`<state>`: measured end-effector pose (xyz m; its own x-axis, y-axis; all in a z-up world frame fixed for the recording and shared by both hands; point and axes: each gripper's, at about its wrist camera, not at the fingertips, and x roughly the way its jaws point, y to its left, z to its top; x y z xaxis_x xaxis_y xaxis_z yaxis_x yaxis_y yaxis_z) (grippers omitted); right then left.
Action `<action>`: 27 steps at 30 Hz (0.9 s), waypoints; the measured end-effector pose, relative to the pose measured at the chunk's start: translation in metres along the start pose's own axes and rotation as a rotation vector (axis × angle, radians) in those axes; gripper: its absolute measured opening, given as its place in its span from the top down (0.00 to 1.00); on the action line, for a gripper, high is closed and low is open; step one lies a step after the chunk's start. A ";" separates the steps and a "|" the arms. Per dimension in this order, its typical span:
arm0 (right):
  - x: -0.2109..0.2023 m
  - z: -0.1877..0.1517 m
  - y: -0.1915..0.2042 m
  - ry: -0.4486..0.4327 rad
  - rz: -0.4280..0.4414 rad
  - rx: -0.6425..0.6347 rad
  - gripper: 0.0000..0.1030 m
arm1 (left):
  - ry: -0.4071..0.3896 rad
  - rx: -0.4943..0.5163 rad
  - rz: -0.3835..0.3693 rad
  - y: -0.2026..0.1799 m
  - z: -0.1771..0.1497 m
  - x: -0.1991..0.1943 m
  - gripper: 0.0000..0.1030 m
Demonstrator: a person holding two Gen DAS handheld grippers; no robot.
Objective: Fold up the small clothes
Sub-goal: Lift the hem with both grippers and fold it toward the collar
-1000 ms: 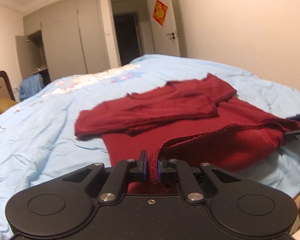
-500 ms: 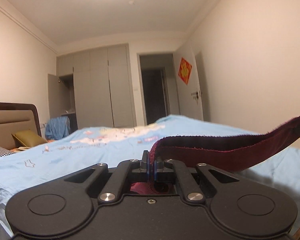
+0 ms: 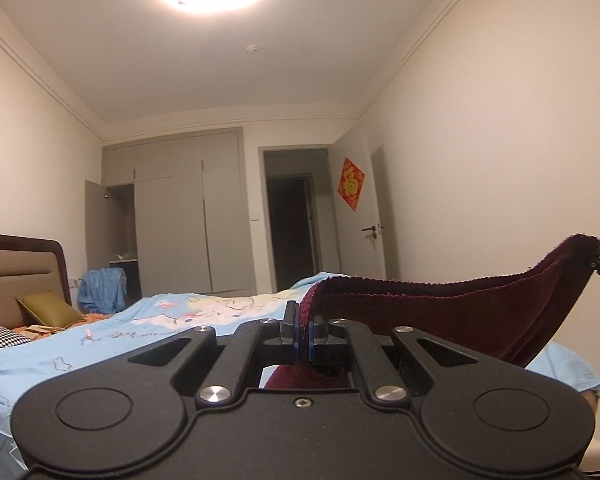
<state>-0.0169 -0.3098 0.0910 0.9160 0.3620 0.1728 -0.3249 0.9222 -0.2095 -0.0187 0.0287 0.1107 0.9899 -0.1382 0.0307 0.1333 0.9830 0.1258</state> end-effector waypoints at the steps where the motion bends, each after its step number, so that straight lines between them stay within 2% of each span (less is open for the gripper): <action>1: 0.000 -0.002 -0.002 0.007 0.000 0.012 0.88 | 0.008 -0.006 -0.008 0.000 0.001 0.003 0.97; 7: 0.038 -0.013 -0.018 0.096 0.002 0.038 0.88 | 0.109 0.010 -0.030 0.012 0.005 0.047 0.97; 15: 0.148 -0.027 -0.037 0.221 0.022 -0.005 0.87 | 0.305 -0.011 -0.078 0.052 0.013 0.166 0.96; 19: 0.214 -0.047 -0.041 0.302 0.031 -0.046 0.87 | 0.404 -0.034 -0.069 0.073 -0.002 0.231 0.96; 22: 0.255 -0.069 -0.038 0.378 0.042 -0.035 0.87 | 0.467 -0.004 -0.045 0.083 -0.023 0.279 0.96; 27: 0.301 -0.109 -0.031 0.489 0.044 -0.033 0.87 | 0.556 0.002 -0.023 0.093 -0.069 0.340 0.96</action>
<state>0.2945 -0.2443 0.0444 0.9075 0.2869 -0.3068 -0.3651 0.8999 -0.2383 0.3335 0.0818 0.0649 0.8628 -0.0744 -0.5000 0.1555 0.9802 0.1224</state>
